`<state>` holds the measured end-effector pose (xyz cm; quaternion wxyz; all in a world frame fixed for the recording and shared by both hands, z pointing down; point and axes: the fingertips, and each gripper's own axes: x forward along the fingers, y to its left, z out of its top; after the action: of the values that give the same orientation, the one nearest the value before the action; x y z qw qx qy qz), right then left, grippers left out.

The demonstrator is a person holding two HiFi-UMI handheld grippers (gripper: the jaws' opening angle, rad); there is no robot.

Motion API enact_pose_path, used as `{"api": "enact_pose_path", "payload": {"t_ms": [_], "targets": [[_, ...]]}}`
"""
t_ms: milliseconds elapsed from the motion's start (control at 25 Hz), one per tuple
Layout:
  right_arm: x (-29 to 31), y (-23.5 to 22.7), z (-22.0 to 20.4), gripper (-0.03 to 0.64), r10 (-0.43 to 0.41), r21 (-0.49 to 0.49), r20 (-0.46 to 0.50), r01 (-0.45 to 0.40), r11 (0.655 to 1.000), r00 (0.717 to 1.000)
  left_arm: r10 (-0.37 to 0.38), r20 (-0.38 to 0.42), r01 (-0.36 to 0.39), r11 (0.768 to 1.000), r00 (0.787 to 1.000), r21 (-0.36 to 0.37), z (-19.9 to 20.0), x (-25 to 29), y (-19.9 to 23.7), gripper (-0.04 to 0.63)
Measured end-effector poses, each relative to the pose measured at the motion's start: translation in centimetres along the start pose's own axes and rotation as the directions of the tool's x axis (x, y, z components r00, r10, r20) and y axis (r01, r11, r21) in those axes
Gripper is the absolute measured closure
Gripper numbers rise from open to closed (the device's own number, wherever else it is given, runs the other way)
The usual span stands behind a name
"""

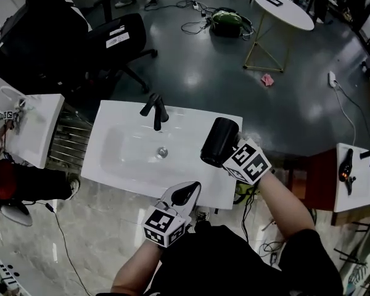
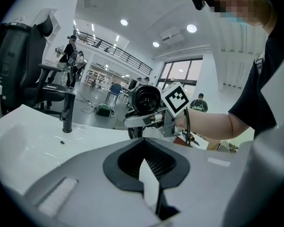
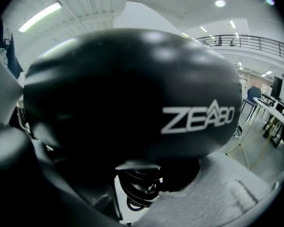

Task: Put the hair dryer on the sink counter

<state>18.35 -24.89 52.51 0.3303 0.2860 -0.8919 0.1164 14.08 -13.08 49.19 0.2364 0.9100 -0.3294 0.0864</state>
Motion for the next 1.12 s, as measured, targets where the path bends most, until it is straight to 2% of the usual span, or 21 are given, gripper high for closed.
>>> {"api": "enact_pose_path", "payload": {"t_ms": [240,400,680,880,1120], "targets": [[3.3,-1.8,-0.4,0.419,-0.005,-0.052,-0.100,0.000,0.999,0.995,-0.018,-0.026,0.018,1.000,0.999,0.003,-0.3,0.9,0.9,0.592],[5.9,-3.0,-1.1,0.419,-0.022,-0.142,-0.208,-0.009,0.990,0.978,-0.033,-0.038,0.032,0.999,0.999,-0.007,-0.7,0.9,1.1,0.592],[10.8,-4.7,-2.9,0.420,-0.072,-0.293,-0.407,-0.055,0.955,0.911,-0.036,-0.037,0.035,0.999,0.999,-0.031,-1.2,0.0,2.0,0.592],[13.8,-5.8,-4.0,0.420,-0.093,-0.344,-0.504,-0.101,0.933,0.859,-0.028,-0.046,0.025,0.998,0.999,-0.058,-1.7,-0.9,2.9,0.592],[16.7,-7.0,-5.2,0.420,-0.095,-0.353,-0.603,-0.158,0.922,0.792,-0.020,-0.057,0.015,0.997,0.998,-0.081,-2.5,-1.6,3.8,0.592]]}}
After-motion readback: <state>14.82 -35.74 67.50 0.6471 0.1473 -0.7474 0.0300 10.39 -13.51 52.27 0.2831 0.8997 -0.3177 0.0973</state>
